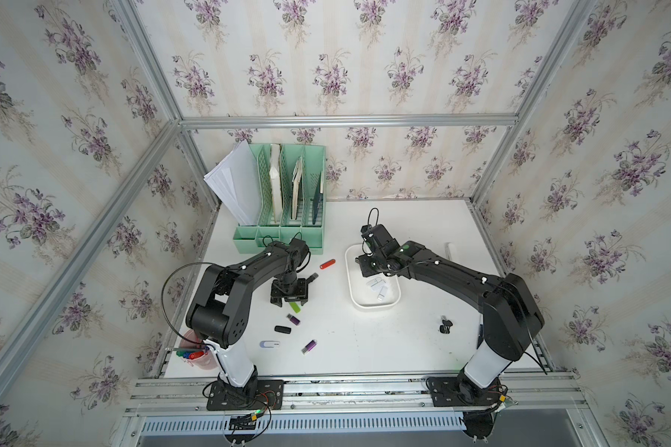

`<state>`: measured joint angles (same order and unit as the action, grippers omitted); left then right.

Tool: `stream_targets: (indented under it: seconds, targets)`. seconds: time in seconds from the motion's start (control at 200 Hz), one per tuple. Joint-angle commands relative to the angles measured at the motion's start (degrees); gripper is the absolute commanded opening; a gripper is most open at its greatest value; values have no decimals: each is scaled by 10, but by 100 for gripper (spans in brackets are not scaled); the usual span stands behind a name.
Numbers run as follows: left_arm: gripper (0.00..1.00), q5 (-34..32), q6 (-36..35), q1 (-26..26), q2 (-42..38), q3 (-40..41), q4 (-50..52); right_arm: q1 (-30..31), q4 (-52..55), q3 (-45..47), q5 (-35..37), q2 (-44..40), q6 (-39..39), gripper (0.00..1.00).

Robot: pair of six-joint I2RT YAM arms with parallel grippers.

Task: Put the usb flash drive into the storage box
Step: Pick up the USB flash from the center of the board.

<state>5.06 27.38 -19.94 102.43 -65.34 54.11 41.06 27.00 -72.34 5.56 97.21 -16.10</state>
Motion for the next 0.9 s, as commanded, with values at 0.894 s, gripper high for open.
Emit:
stream_targets:
  seconds: [0.894]
  targets:
    - [32,2,-2,1,25,19,-36,90,-16,23,-25,-17,13,0]
